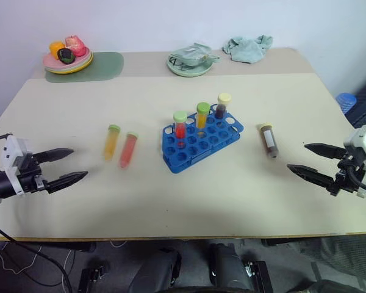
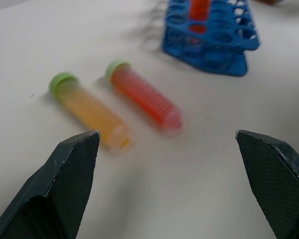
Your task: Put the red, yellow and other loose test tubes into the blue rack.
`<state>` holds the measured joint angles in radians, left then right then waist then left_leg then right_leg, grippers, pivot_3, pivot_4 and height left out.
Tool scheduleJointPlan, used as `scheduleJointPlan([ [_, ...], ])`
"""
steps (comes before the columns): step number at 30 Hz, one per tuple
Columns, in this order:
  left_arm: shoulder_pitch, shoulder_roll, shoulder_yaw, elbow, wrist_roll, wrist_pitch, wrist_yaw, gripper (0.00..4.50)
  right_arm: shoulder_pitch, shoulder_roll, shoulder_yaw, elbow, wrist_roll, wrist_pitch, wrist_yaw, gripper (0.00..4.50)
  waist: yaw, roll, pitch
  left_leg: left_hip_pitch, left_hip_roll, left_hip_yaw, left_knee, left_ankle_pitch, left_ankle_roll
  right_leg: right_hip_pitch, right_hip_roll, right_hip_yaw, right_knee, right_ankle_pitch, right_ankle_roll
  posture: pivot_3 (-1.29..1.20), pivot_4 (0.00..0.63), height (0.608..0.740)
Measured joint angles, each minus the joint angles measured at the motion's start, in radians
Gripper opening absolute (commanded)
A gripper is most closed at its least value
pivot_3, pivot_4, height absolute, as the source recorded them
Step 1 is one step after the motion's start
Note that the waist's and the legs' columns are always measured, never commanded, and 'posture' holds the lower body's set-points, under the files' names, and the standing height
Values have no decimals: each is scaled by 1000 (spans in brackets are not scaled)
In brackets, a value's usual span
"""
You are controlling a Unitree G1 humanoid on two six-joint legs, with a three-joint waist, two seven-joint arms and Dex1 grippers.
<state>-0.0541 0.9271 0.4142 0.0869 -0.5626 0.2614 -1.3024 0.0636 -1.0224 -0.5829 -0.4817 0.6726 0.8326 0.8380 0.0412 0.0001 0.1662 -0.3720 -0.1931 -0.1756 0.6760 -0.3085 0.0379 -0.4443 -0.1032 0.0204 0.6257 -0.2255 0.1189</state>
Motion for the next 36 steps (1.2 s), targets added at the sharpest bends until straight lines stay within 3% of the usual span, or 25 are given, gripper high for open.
scheduleJointPlan([
  [8, -207, -53, -166, -257, -100, 164, 45, 4469, -418, -27, 299, 205, -35, 142, -98, 3791, -3, 1, 1, 0, 0, 1, 0, 0, 0, -1, 0, 1, 0, 0, 0, 0, 150, 740],
  [11, -283, -106, -254, -287, -103, 207, 65, 4469, -612, 7, 444, 360, -90, 243, -147, 3791, -5, 1, 2, -1, 1, 3, 0, 1, 2, -2, 0, 2, 0, 0, 0, 0, 150, 740],
  [18, -354, -223, -440, -332, -56, 232, 111, 4469, -907, 96, 658, 732, -210, 342, -143, 3791, -3, 1, 2, -3, 1, 4, 0, 1, 2, -4, 0, 3, -1, 1, 0, 0, 150, 740],
  [28, -400, -276, -554, -344, 56, 245, 198, 4469, -1182, 216, 740, 1227, -380, 262, -77, 3791, -2, 1, 3, -3, 1, 5, 1, 2, 1, -7, 1, 4, 3, 1, 0, 0, 150, 740],
  [36, -430, -323, -566, -382, 58, 365, 313, 4469, -1243, 274, 759, 1424, -492, 174, -29, 3791, -4, 1, 3, -4, 1, 5, 1, 2, 1, -8, 1, 4, 3, 1, 0, 0, 150, 740],
])
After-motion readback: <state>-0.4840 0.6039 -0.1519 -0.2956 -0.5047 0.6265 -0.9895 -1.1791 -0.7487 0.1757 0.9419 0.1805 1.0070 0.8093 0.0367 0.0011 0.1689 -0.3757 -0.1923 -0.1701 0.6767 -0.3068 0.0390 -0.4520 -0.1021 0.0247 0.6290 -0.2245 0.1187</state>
